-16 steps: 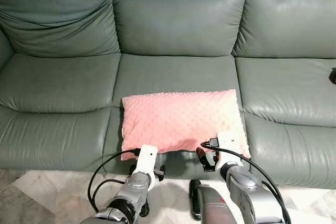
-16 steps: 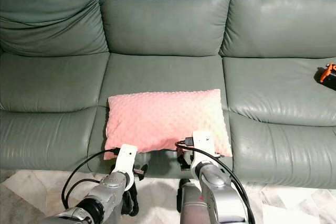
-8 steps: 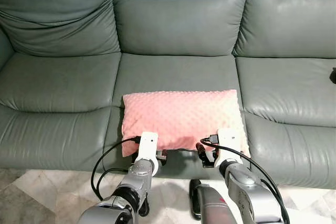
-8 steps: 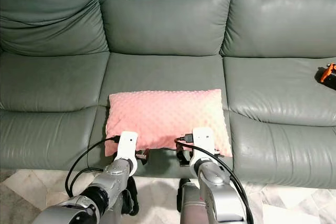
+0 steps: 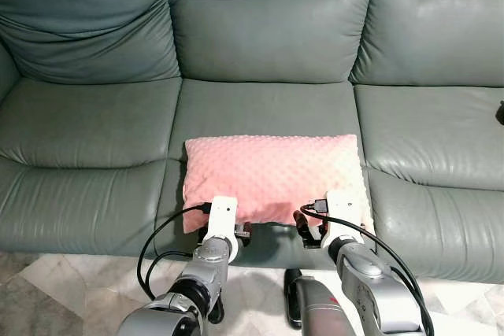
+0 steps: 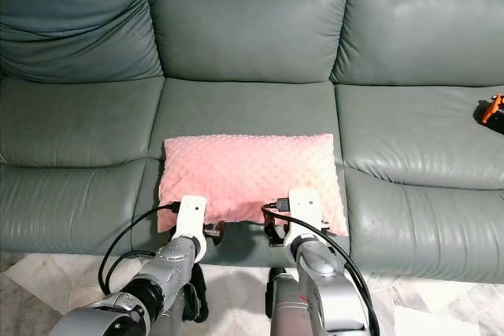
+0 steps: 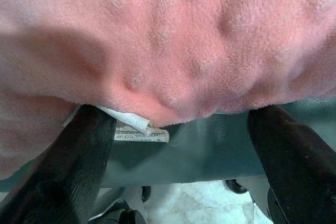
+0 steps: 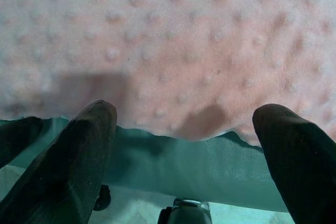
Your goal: Move the pillow to the sofa
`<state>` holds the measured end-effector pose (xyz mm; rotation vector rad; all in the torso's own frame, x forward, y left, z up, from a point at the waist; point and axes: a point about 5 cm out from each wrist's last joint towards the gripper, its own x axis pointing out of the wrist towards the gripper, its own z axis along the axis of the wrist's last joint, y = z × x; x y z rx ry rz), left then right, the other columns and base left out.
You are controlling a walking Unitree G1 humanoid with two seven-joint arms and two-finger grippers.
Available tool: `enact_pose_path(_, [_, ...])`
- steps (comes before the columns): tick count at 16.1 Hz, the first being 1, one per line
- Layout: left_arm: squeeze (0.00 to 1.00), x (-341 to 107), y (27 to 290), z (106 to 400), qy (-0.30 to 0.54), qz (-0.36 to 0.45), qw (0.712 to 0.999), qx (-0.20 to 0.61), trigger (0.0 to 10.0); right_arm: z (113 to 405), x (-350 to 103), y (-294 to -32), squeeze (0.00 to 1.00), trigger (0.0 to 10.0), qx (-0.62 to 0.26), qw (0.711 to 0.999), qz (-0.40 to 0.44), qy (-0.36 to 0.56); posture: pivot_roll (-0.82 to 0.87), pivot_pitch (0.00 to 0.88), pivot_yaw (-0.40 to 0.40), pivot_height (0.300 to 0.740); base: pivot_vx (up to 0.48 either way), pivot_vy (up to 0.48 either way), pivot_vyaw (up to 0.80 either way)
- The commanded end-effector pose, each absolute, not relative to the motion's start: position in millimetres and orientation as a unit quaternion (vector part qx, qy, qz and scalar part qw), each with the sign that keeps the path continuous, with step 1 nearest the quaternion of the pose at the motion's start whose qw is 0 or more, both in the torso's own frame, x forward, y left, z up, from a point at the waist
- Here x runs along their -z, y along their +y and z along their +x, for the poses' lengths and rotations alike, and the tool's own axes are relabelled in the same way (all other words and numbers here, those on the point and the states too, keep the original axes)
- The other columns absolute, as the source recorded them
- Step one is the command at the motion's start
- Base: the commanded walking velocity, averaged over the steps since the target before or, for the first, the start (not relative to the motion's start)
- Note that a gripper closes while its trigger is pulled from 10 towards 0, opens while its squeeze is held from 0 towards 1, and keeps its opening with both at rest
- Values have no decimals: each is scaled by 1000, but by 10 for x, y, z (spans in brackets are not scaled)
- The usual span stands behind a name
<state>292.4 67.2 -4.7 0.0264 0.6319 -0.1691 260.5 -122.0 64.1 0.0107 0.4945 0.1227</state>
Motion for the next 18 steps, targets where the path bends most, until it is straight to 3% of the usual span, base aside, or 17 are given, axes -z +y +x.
enact_pose_path(1, [0,90,525,2842,325,5,941,99,10000,2536,-552,-1216,0,10000,-55,963,13,264,-231,391,63,740,0,0,0])
enact_pose_path(7, [0,7,340,2864,311,-1,943,120,10000,2518,-531,-1198,0,10000,-55,962,15,266,-227,384,75,740,0,0,0])
enact_pose_path(11, [0,167,579,2758,325,-22,938,121,10000,2606,-501,-1183,0,10000,-56,962,18,265,-190,343,96,740,0,0,0])
enact_pose_path(18, [0,207,1091,2756,312,-2,933,178,10000,2805,-313,-1115,0,10000,-102,947,-20,305,-150,160,115,740,0,0,0])
